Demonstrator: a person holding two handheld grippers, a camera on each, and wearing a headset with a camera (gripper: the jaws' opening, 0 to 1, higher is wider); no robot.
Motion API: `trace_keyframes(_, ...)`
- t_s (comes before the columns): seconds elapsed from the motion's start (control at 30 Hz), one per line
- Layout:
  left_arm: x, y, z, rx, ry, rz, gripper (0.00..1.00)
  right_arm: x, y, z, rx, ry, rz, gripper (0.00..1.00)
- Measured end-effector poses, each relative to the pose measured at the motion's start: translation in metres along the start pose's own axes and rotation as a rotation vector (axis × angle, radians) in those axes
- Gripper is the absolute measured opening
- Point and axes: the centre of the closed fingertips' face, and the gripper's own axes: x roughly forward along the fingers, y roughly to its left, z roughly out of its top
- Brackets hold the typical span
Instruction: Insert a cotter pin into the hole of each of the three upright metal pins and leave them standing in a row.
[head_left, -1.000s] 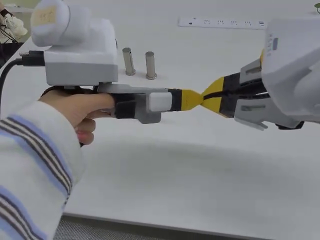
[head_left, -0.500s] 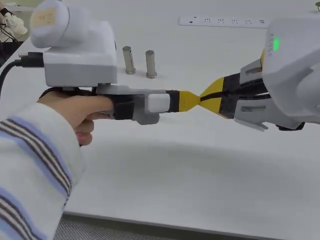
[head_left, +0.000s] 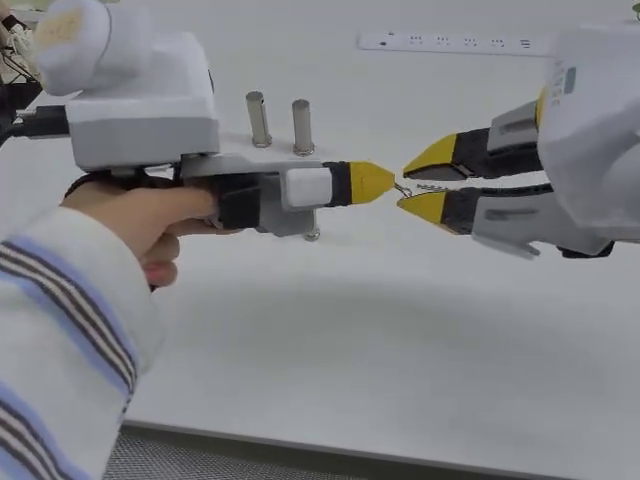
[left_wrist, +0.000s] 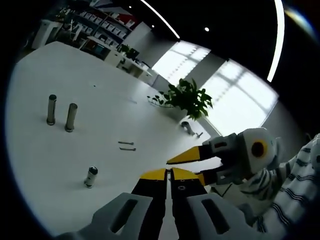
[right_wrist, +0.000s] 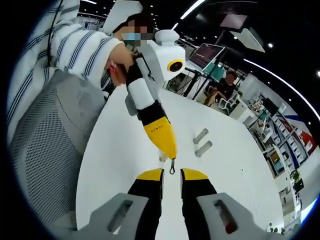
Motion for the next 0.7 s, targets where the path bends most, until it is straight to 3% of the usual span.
trace_keyframes(0.17,-0.009,0.003,0.007,0.024,-0.022,0.006,0.00,-0.003,-0.006,-0.006,0.072,-0.009,-0.002,0.11)
trace_keyframes(0.23,-0.011,0.003,0.009,0.044,-0.031,0.008,0.00,-0.003,-0.005,-0.007,0.131,-0.020,0.014,0.12)
trace_keyframes(0.37,-0.015,0.001,0.005,0.086,-0.019,-0.005,0.00,-0.004,-0.008,-0.006,0.179,-0.042,0.027,0.22)
trace_keyframes(0.57,-0.017,-0.005,-0.002,0.185,-0.012,-0.036,0.00,-0.002,0.010,0.001,0.290,-0.073,0.137,0.21)
trace_keyframes(0.7,-0.018,-0.015,-0.004,0.259,-0.011,-0.067,0.00,-0.001,0.016,0.007,0.355,-0.104,0.177,0.17)
